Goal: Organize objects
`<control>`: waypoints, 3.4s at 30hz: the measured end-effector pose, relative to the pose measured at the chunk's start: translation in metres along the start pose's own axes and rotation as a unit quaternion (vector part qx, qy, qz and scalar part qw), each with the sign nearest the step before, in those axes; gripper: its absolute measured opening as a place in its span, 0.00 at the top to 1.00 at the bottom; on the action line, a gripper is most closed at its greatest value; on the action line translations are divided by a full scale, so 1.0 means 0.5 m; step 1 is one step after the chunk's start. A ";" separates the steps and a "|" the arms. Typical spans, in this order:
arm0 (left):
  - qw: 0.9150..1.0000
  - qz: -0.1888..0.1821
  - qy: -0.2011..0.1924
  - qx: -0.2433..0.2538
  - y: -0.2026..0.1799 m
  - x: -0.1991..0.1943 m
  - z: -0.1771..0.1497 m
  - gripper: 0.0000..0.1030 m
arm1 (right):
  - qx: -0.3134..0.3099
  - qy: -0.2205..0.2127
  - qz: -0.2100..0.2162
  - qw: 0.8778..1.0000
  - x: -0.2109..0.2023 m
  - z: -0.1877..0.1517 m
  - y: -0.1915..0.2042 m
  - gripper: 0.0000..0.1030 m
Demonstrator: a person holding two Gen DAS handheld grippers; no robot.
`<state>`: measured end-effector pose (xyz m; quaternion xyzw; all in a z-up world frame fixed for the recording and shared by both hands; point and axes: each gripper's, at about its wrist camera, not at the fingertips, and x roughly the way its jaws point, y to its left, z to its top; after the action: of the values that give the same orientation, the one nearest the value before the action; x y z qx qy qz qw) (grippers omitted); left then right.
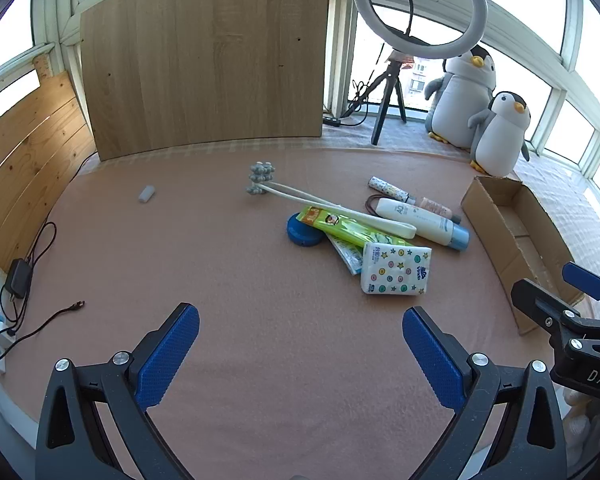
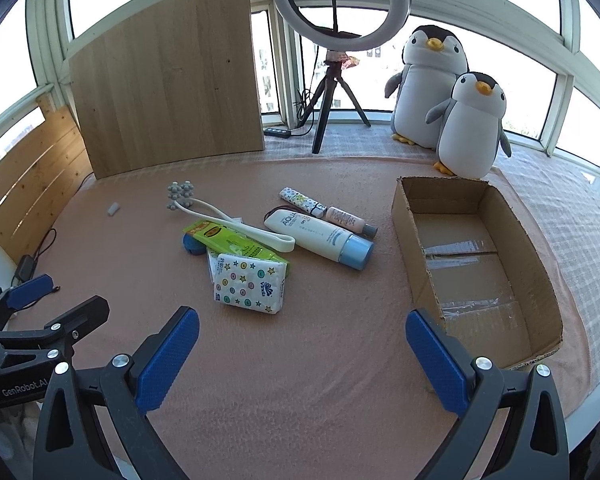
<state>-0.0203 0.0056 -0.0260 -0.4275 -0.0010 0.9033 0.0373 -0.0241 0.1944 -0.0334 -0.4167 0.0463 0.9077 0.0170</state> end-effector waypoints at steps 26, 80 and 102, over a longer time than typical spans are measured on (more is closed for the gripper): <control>1.000 0.000 0.003 -0.002 0.002 0.018 0.012 0.00 | 0.005 0.009 0.001 1.000 0.018 0.005 0.000 0.01; 0.997 -0.032 0.066 0.016 -0.047 0.252 0.086 0.22 | 0.075 0.099 0.062 0.990 0.200 0.043 -0.076 0.38; 0.991 -0.045 0.099 0.077 -0.152 0.355 0.080 0.31 | 0.121 0.122 0.073 0.982 0.213 0.014 -0.120 0.43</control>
<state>-0.1581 0.0945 -0.1353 -0.5098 0.0529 0.8514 0.1110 -0.0946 0.2538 -0.1138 -0.5150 0.1876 0.8364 -0.0052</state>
